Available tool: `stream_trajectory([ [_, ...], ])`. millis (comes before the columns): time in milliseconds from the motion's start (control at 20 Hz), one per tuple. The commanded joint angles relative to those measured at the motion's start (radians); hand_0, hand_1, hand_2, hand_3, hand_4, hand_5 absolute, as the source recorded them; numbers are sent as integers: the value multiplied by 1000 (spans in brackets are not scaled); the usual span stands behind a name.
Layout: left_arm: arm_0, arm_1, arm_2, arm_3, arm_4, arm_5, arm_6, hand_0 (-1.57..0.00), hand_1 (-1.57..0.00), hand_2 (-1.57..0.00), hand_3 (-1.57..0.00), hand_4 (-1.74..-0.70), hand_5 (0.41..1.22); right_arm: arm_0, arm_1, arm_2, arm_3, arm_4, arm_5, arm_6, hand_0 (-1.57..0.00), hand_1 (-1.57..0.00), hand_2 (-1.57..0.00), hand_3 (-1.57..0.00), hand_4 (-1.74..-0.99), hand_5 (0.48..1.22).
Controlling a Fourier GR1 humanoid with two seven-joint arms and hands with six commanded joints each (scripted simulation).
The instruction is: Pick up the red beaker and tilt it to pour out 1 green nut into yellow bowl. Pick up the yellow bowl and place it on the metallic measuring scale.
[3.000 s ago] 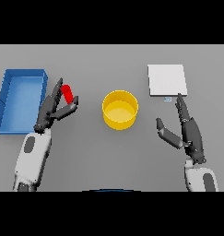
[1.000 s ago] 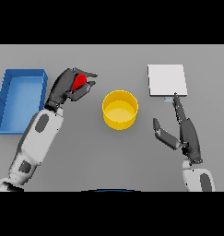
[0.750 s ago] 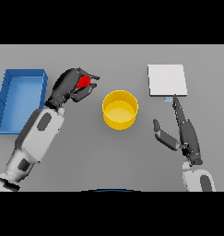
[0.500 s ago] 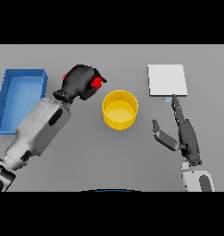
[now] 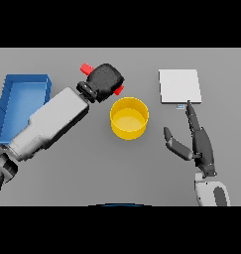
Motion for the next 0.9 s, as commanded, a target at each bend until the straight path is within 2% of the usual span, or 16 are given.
stream_trajectory([
  [0,-15,-3,-28,25,-14,-8,-20,-1571,-1571,-1571,-1571,-1684,1215,11,3,0,-14,-8,1,-13,1,1,1,1,-1225,663],
  [50,-31,-9,-54,38,-24,-18,-30,-1571,-1571,-1571,-1571,-1694,1216,-2,8,-3,-5,-6,-5,6,1,1,1,1,-1220,657],
  [300,-130,-24,-179,84,-92,-91,-18,-1571,-1571,-1571,-1571,-1725,1219,-5,11,10,18,23,-15,-22,1,1,1,1,-1193,648],
  [450,-166,-18,-258,95,-129,-109,-48,-1571,-1571,-1571,-1571,-1733,1220,5,1,4,14,24,-16,-19,1,1,1,1,-1183,643],
  [650,-215,-39,-369,142,-198,-61,-85,-1571,-1571,-1571,-1571,-1735,1221,6,8,0,4,17,-21,-9,1,1,1,1,-1169,624],
  [800,-271,-74,-433,185,-234,-53,-98,-1571,-1571,-1571,-1571,-1735,1221,-5,7,-5,5,11,-21,-1,1,1,1,1,-1165,626],
  [850,-279,-75,-459,189,-248,-53,-105,-1571,-1571,-1571,-1571,-1734,1221,4,7,2,-5,25,-28,-13,1,1,1,1,-1162,627],
])
